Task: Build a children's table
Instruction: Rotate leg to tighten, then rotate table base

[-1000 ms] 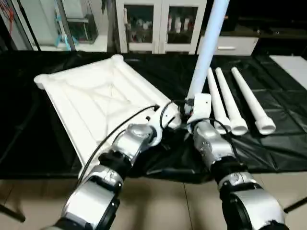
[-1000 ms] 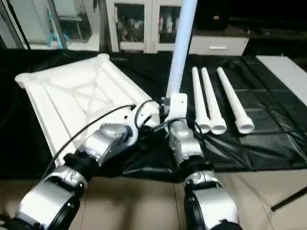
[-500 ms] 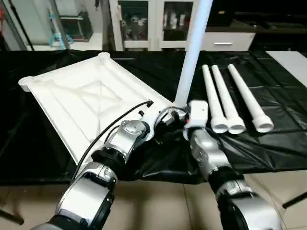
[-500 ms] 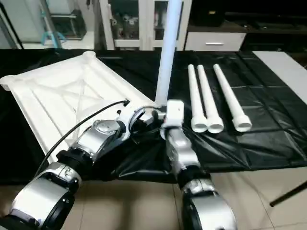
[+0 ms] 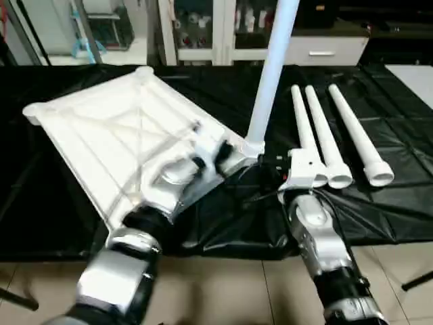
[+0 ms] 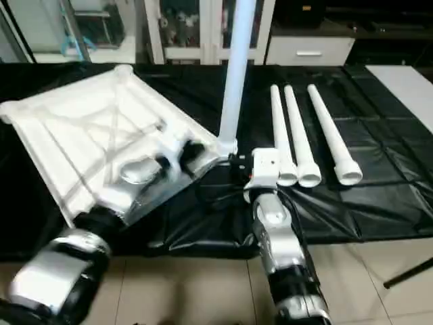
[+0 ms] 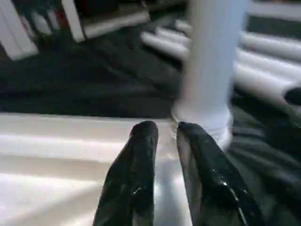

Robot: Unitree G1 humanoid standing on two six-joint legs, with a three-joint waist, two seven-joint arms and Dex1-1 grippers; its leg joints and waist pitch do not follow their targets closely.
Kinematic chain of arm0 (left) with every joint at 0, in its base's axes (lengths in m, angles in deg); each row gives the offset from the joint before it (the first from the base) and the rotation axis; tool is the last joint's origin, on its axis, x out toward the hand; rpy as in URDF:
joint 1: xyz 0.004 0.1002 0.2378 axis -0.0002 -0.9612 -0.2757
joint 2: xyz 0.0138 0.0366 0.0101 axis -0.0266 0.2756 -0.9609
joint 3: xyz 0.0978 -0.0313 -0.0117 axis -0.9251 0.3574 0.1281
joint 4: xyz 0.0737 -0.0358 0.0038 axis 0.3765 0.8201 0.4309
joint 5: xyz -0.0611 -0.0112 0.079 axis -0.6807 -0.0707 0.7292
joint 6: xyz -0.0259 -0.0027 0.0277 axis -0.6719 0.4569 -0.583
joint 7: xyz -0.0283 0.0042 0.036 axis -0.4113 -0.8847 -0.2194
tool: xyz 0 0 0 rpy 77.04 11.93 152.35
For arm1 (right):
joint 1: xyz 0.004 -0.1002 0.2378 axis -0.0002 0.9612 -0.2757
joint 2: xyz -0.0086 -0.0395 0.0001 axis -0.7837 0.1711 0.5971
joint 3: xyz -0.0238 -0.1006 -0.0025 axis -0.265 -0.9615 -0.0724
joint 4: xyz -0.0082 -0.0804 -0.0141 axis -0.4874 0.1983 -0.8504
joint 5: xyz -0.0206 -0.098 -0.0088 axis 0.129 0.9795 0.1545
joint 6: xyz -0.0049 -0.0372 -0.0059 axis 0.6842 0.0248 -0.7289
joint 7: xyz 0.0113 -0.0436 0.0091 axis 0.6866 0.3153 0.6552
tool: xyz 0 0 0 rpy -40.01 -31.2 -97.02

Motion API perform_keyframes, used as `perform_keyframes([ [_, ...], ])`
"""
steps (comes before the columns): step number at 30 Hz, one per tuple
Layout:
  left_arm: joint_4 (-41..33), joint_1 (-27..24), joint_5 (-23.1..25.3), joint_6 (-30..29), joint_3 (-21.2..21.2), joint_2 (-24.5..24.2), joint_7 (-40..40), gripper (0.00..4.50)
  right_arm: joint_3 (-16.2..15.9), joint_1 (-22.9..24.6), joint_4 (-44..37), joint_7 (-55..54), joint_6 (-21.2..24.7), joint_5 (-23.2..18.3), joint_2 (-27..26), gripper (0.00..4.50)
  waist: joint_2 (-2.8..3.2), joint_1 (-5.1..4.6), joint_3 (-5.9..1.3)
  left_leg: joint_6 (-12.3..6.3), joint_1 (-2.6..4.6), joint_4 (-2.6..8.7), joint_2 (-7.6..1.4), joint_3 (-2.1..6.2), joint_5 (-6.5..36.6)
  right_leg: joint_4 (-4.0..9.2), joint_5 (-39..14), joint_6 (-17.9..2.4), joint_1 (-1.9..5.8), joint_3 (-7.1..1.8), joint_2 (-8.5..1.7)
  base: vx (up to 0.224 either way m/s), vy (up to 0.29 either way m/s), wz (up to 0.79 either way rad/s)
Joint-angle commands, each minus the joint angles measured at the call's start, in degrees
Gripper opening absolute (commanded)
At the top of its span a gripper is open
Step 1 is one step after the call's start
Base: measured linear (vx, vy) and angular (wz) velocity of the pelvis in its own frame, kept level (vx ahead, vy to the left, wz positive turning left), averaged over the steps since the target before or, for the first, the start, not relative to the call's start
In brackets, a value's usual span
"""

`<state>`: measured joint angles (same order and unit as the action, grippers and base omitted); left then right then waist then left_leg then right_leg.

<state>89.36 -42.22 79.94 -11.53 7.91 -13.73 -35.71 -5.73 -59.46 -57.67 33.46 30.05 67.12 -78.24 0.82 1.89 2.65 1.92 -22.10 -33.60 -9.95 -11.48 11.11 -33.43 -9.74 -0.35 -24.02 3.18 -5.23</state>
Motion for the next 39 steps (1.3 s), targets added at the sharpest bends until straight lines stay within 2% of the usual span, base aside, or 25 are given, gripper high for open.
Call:
perform_keyframes([
  [1, -3.79, -1.35, -1.23, -1.43, 1.27, -1.5, 2.05, 1.37, -1.12, 0.81, -3.25, 1.51, 1.55, 0.05, 0.3, 3.74, 0.19, 0.41, -4.21, -8.85, 1.21, 3.16, -3.01, 1.25, 1.82, 1.72, 5.72, -16.44, 3.54, -2.0, -3.15, 0.0, 0.0, 0.0],
  [3, -13.68, -6.59, -5.28, -3.15, 5.22, -7.21, 6.28, 1.52, -3.37, 2.97, -8.08, 5.06, 3.48, -0.28, 1.61, 3.74, 0.25, 0.32, -4.04, -8.3, 1.26, 3.34, -3.21, 1.21, 3.29, 1.88, 3.09, -16.67, 3.49, -1.97, -3.06, 0.0, 0.0, 0.0],
  [4, -16.8, -8.78, -5.84, -3.08, 7.27, -10.21, 6.35, 1.63, -4.41, 3.83, -10.11, 6.62, 4.56, -0.4, 2.32, 3.74, 0.33, 0.16, -3.98, -7.8, 1.13, 3.44, -3.26, 1.26, 3.62, 1.76, 2.62, -16.42, 3.58, -1.98, -2.99, 0.0, 0.0, 0.0],
  [5, -16.9, -8.85, -5.86, -3.08, 7.34, -10.31, 6.36, 1.72, -4.44, 3.86, -10.18, 6.68, 4.59, -0.41, 2.34, 3.74, 0.48, 0.06, -4.01, -7.47, 1.24, 3.45, -3.34, 1.34, 3.89, 1.64, 2.53, -16.2, 3.57, -1.93, -2.87, 0.0, 0.0, 0.0],
  [6, -19.41, -11.48, -5.2, -3.15, 10.58, -14.89, 4.07, 1.77, -5.89, 5.23, -13.65, 8.66, 6.95, -0.25, 3.44, 3.74, 0.26, -0.27, -3.9, -6.73, 1.62, 3.55, -3.26, 1.16, 5.28, 1.88, 1.12, -15.61, 3.17, -1.88, -2.4, 0.0, 0.0, 0.0],
  [7, -19.41, -11.48, -5.2, -3.15, 10.58, -14.89, 4.07, 1.77, -5.89, 5.23, -13.65, 8.66, 6.95, -0.25, 3.44, 3.74, 0.44, -0.22, -3.81, -6.14, 1.48, 3.69, -3.37, 1.34, 6.09, 1.85, 0.05, -15.15, 3.36, -1.93, -2.62, 0.0, 0.0, 0.0],
  [8, -18.36, -12.3, -4.2, -2.43, 12.71, -17.36, 1.56, 1.82, -6.44, 5.61, -14.62, 9.29, 7.62, -0.12, 3.76, 3.74, 0.62, -0.22, -3.54, -4.51, 1.98, 3.98, -3.34, 1.05, 9.03, 2.42, -3.44, -14.26, 2.75, -2.02, -2.42, 0.0, 0.0, 0.0],
  [9, -16.35, -12.97, -2.95, -1.69, 15.03, -19.89, -2.02, 1.82, -6.75, 5.92, -15.33, 10.01, 8.16, -0.53, 3.81, 3.74, 0.76, -0.14, -3.49, -2.56, 2.12, 4.22, -3.31, 1.18, 11.48, 2.54, -5.85, -13.49, 2.74, -2.03, -2.29, 0.0, 0.0, 0.0],
  [10, -14.68, -13.54, -1.87, -1.39, 16.77, -21.77, -5.1, 1.82, -6.95, 6.12, -15.8, 10.42, 8.55, -0.75, 3.79, 3.74, 0.46, -0.19, -3.31, -1.19, 2.17, 4.4, -3.3, 1.17, 13.06, 2.7, -7.3, -12.45, 2.57, -2.14, -2.26, 0.0, 0.0, 0.0],
  [13, -9.23, -15.82, 1.44, -1.97, 20.44, -27.03, -14.81, 1.82, -7.37, 6.44, -16.48, 11.21, 9.39, -1.33, 3.46, 3.74, 0.66, -0.24, -3.15, 0.96, 2.0, 4.79, -3.19, 1.56, 15.19, 2.7, -9.47, -10.11, 2.63, -2.2, -2.34, 0.0, 0.0, 0.0],
  [14, -8.02, -17.15, 2.01, -3.15, 21.85, -28.66, -17.74, 1.82, -7.66, 6.52, -16.72, 11.54, 9.74, -1.42, 3.4, 3.74, 0.37, -0.26, -3.22, 1.57, 2.12, 4.83, -3.22, 1.62, 15.55, 2.7, -9.6, -9.42, 2.5, -2.27, -2.34, 0.0, 0.0, 0.0],
  [16, -8.19, -20.02, 2.73, -5.1, 22.64, -30.81, -19.43, 1.82, -8.08, 6.7, -17.32, 12.14, 10.7, -1.72, 3.43, 3.74, 0.73, -0.16, -3.53, 1.86, 2.18, 4.66, -3.18, 1.64, 13.27, 2.25, -6.55, -9.36, 2.45, -2.37, -2.38, 0.0, 0.0, 0.0],
  [17, -8.19, -20.02, 2.73, -5.1, 22.64, -30.81, -19.43, 1.82, -8.08, 6.7, -17.32, 12.14, 10.7, -1.72, 3.43, 3.74, 0.8, -0.12, -3.54, 1.88, 2.21, 4.65, -3.18, 1.59, 12.61, 2.24, -5.53, -9.64, 2.37, -2.38, -2.35, 0.0, 0.0, 0.0],
  [18, -9.28, -23.03, 2.63, -7.96, 22.31, -32.12, -16.49, 1.82, -8.51, 6.8, -17.99, 13.32, 11.64, -2.28, 3.68, 3.74, 0.86, 0.25, -3.67, 2.02, 2.65, 4.39, -3.17, 1.4, 11.61, 2.09, -3.54, -10.3, 2.06, -2.33, -2.24, 0.0, 0.0, 0.0],
  [20, -11.93, -26.14, 2.07, -10.81, 21.59, -32.95, -11.0, 1.82, -8.74, 6.94, -18.9, 14.67, 13.0, -3.08, 4.09, 3.74, 0.56, 0.38, -3.54, 1.74, 2.17, 4.49, -3.1, 1.34, 10.29, 1.87, -1.96, -10.86, 2.31, -2.34, -2.31, 0.0, 0.0, 0.0],
  [21, -14.86, -28.82, 1.02, -12.56, 20.08, -33.76, -4.62, 1.82, -8.88, 7.09, -19.72, 16.4, 13.94, -3.79, 4.81, 3.74, 0.61, 0.61, -3.5, 1.67, 2.28, 4.55, -3.19, 1.37, 10.35, 1.92, -1.99, -11.11, 2.3, -2.36, -2.43, 0.0, 0.0, 0.0],
  [24, -17.72, -30.88, -0.75, -12.27, 18.59, -34.32, 0.98, 1.82, -9.21, 7.27, -20.33, 17.79, 14.91, -4.03, 5.56, 3.74, 0.61, 1.05, -3.24, 2.87, 2.45, 4.89, -3.26, 1.39, 13.86, 2.2, -4.98, -11.07, 2.11, -2.48, -2.51, 0.0, 0.0, 0.0],
  [25, -23.64, -34.53, -4.07, -13.67, 16.47, -35.35, 8.0, 1.82, -9.26, 7.6, -20.92, 18.86, 15.58, -4.48, 6.19, 3.74, 0.49, 1.2, -3.14, 3.72, 2.52, 5.05, -3.4, 1.44, 15.74, 2.26, -6.51, -10.98, 2.06, -2.56, -2.69, 0.0, 0.0, 0.0],
  [26, -25.53, -35.69, -5.13, -14.15, 15.79, -35.69, 10.19, 1.82, -9.27, 7.7, -21.1, 19.19, 15.79, -4.63, 6.38, 3.74, 0.46, 1.35, -3.11, 4.04, 2.25, 5.2, -3.59, 1.74, 16.32, 2.13, -7.13, -10.92, 2.3, -2.64, -3.02, 0.0, 0.0, 0.0],
  [27, -29.78, -38.29, -7.65, -15.87, 13.72, -37.05, 13.47, 1.82, -9.51, 7.9, -21.45, 19.9, 15.99, -4.59, 6.94, 3.74, 0.47, 1.22, -2.98, 4.47, 2.49, 5.34, -3.48, 1.49, 18.38, 2.31, -8.73, -10.58, 1.89, -2.59, -2.6, 0.0, 0.0, 0.0],
  [29, -36.43, -41.35, -11.31, -20.15, 11.07, -38.93, 17.48, 1.82, -10.05, 8.0, -21.79, 20.5, 16.18, -3.45, 7.91, 3.74, 0.52, 1.07, -2.77, 4.69, 2.46, 5.41, -3.27, 1.43, 20.35, 2.51, -10.84, -10.28, 1.8, -2.75, -2.49, 0.0, 0.0, 0.0],
  [30, -38.21, -41.69, -12.46, -22.11, 10.53, -39.12, 18.3, 1.82, -10.17, 7.99, -21.8, 20.53, 16.04, -2.98, 8.19, 3.74, 0.27, 0.99, -2.59, 4.71, 2.31, 5.5, -3.27, 1.54, 21.5, 2.71, -13.03, -9.93, 1.89, -2.85, -2.61, 0.0, 0.0, 0.0],
  [31, -39.66, -41.84, -12.65, -23.64, 10.25, -38.95, 19.37, 1.82, -10.28, 7.97, -21.87, 20.47, 16.05, -2.64, 8.47, 3.74, 0.32, 1.0, -2.45, 4.86, 2.6, 5.43, -3.11, 1.45, 22.96, 3.05, -15.84, -9.46, 1.59, -2.94, -2.55, 0.0, 0.0, 0.0],
  [34, -41.97, -42.06, -13.13, -26.09, 9.02, -38.83, 21.53, 1.82, -10.48, 7.96, -21.82, 20.29, 15.87, -2.06, 8.88, 3.74, 0.22, 0.96, -2.37, 4.72, 2.64, 5.39, -3.08, 1.69, 22.74, 3.49, -19.33, -8.08, 1.67, -3.19, -2.63, 0.0, 0.0, 0.0],
  [39, -42.23, -38.56, -9.66, -27.11, 2.75, -34.36, 20.47, 1.82, -10.44, 7.61, -21.72, 19.83, 16.26, -1.07, 9.02, 3.74, 0.22, 0.84, -2.41, 4.9, 2.92, 5.38, -2.98, 1.69, 22.89, 3.59, -19.14, -7.73, 1.58, -3.32, -2.15, 0.0, 0.0, 0.0],
])
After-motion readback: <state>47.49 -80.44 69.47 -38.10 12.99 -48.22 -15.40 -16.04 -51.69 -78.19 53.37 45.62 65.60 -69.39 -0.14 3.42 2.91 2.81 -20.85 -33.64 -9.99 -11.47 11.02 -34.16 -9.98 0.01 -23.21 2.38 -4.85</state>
